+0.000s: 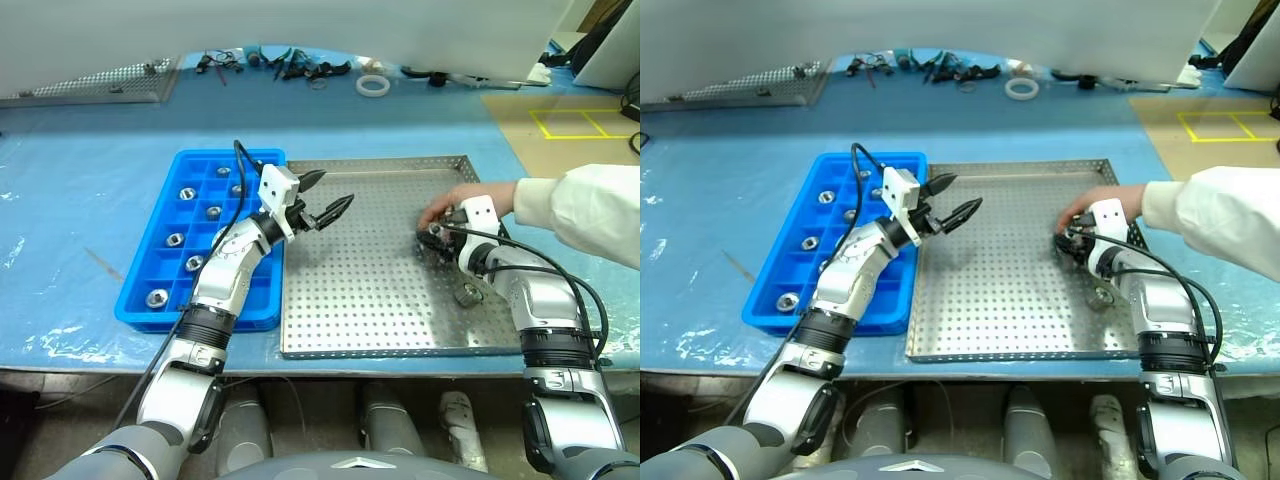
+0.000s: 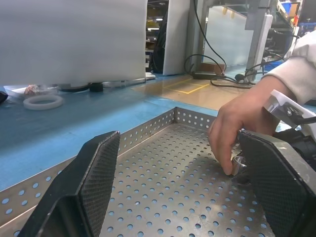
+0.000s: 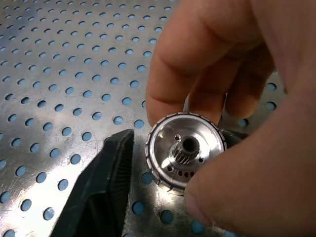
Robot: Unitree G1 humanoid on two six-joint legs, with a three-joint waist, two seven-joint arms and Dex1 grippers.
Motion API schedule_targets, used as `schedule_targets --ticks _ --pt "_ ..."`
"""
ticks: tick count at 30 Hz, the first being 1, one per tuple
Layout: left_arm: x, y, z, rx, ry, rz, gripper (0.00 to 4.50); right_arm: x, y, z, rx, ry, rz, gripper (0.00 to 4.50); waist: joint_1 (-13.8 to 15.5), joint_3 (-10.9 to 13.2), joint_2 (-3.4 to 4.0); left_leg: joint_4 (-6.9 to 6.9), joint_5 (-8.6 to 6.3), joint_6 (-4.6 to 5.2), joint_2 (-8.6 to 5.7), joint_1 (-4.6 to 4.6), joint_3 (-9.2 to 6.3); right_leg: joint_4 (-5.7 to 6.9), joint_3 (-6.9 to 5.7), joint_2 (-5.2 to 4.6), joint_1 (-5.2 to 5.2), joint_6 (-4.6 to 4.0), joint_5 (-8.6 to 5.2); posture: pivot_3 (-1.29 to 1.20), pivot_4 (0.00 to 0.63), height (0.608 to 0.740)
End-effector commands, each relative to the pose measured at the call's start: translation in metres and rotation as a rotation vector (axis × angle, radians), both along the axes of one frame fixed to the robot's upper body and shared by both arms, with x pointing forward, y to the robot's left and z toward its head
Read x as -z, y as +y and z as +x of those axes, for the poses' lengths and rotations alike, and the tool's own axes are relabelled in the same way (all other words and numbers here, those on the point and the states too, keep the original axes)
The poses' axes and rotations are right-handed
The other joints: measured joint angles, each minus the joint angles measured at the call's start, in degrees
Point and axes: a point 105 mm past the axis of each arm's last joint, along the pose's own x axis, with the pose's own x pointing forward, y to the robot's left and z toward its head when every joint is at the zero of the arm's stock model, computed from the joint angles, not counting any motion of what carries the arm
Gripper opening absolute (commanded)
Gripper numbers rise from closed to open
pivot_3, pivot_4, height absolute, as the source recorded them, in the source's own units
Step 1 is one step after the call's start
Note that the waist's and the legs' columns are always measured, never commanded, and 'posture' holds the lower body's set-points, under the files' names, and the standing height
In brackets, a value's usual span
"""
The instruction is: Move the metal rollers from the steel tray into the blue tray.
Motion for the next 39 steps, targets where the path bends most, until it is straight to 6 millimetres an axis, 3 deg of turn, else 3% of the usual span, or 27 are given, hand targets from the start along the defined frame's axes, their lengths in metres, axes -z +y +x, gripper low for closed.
schedule_targets --ticks 1,10,23,32,39 --pt "-0.015 0.000 -0.002 0.002 -0.057 -0.012 4.03 -0.017 0.001 0.003 -0.011 -0.071 -0.018 3.63 0.0 0.0 0.00 0.00 0.00 0.00 0.00 0.00 0.00 0.00 0.00 0.00 0.00 -0.02 0.01 -0.16 0.150 0.740" --pt "-0.016 0.000 -0.001 -0.001 -0.060 -0.016 4.03 -0.021 -0.001 0.005 -0.007 -0.081 -0.024 3.63 0.0 0.0 0.00 -0.07 0.00 0.00 0.00 -0.01 0.01 -0.04 0.00 0.00 -0.03 -0.09 0.05 -0.16 0.150 0.740" --pt "-0.017 0.009 0.000 -0.031 -0.066 -0.012 4.03 -0.020 0.023 0.006 -0.129 -0.076 -0.022 3.63 0.1 0.0 -0.01 -0.08 -0.01 0.00 0.00 -0.03 0.02 -0.04 0.00 0.00 -0.05 0.02 -0.01 -0.14 0.150 0.740" --pt "-0.017 0.011 -0.001 -0.039 -0.067 -0.011 4.03 -0.020 0.027 0.008 -0.143 -0.077 -0.022 3.63 0.8 0.0 -0.02 -0.11 -0.01 0.00 0.00 -0.05 0.02 -0.06 0.00 0.00 -0.08 0.02 -0.01 -0.12 0.150 0.740" --pt "-0.018 0.014 -0.003 -0.015 -0.052 -0.021 4.03 -0.043 0.075 -0.015 -0.428 -0.187 0.037 3.63 0.8 0.0 -0.02 -0.15 -0.01 0.01 0.01 -0.12 0.02 -0.08 0.00 0.00 -0.14 -0.08 0.05 -0.13 0.150 0.740"
